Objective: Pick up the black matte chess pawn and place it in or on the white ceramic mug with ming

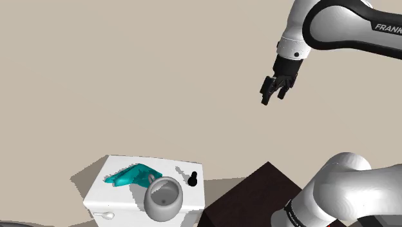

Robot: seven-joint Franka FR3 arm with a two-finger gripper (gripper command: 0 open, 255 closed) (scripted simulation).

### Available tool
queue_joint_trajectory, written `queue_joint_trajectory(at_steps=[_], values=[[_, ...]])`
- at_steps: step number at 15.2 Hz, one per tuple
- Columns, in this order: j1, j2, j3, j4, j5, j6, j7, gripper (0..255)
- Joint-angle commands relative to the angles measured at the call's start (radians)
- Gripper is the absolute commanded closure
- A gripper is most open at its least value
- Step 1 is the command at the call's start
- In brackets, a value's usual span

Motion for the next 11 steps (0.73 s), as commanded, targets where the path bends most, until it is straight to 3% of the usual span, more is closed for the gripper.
queue_joint_trajectory(at_steps=[1,11], values=[[0.000,0.000,0.000,0.000,0.000,0.000,0.000,0],[0.040,-0.011,0.090,-0.321,0.076,0.360,0.138,0]])
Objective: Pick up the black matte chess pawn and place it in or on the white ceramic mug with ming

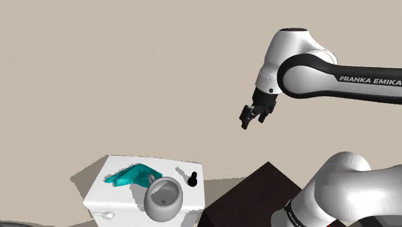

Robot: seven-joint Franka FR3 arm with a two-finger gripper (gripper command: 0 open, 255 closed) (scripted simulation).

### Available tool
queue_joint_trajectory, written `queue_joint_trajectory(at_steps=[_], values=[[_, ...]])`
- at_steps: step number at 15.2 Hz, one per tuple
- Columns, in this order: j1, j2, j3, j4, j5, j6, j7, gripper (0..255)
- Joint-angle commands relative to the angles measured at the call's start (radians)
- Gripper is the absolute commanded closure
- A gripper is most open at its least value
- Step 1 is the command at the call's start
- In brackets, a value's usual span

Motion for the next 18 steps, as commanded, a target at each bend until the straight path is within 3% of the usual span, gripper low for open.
queue_joint_trajectory(at_steps=[1,7,12,15,18], values=[[0.011,0.021,0.025,-0.053,0.018,0.086,0.033,0],[0.035,0.137,0.100,-0.172,0.058,0.353,0.123,0],[0.035,0.313,0.177,-0.221,0.066,0.604,0.215,0],[0.010,0.449,0.236,-0.225,0.036,0.758,0.291,0],[-0.055,0.602,0.314,-0.207,-0.061,0.905,0.411,0]])
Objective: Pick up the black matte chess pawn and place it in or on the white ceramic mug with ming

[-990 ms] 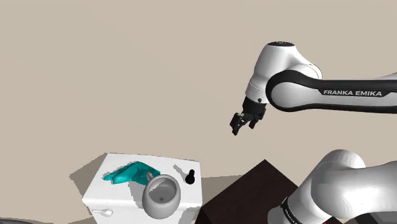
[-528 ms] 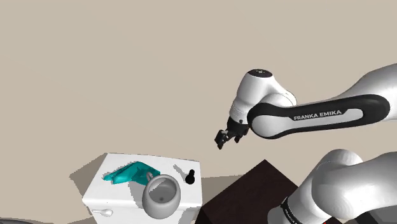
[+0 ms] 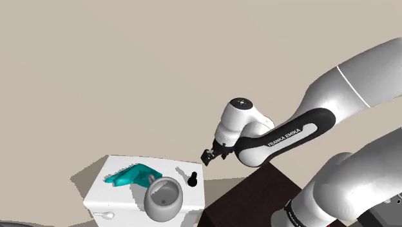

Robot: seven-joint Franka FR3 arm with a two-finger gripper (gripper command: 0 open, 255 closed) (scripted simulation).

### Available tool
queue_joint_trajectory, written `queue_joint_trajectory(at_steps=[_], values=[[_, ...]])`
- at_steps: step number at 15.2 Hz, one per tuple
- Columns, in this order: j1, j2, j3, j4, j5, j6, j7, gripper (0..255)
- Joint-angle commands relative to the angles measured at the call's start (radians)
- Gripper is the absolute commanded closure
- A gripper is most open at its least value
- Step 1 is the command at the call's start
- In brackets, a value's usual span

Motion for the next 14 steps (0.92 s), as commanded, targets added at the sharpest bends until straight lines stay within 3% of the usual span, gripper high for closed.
queue_joint_trajectory(at_steps=[1,3,4,5,6,8,9,14], values=[[-0.055,0.101,0.059,0.019,-0.097,0.089,0.107,0],[-0.143,0.218,0.119,0.055,-0.311,0.161,0.293,0],[-0.175,0.281,0.128,0.083,-0.465,0.181,0.422,0],[-0.175,0.346,0.108,0.117,-0.624,0.192,0.556,0],[-0.149,0.406,0.068,0.154,-0.762,0.197,0.677,0],[-0.052,0.513,-0.037,0.228,-0.964,0.209,0.867,0],[-0.014,0.554,-0.075,0.259,-1.031,0.214,0.935,0],[0.043,0.647,-0.155,0.321,-1.180,0.235,1.061,0]])
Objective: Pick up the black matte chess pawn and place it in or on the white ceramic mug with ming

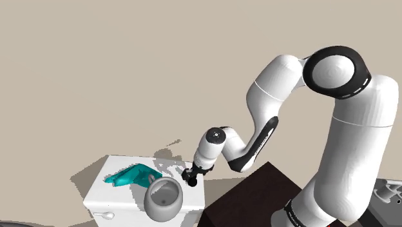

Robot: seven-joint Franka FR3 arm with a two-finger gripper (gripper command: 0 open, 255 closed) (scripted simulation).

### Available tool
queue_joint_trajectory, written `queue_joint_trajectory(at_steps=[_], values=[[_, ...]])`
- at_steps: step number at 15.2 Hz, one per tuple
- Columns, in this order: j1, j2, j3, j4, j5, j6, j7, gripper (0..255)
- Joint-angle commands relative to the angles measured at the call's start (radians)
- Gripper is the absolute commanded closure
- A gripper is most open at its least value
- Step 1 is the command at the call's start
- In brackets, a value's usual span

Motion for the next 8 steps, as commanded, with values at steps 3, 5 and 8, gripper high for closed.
queue_joint_trajectory(at_steps=[3,5,8], values=[[0.037,0.070,-0.051,0.049,-0.104,0.014,0.090,0],[0.037,0.070,-0.051,0.049,-0.104,0.014,0.090,0],[0.037,0.070,-0.051,0.049,-0.104,0.014,0.090,0]])
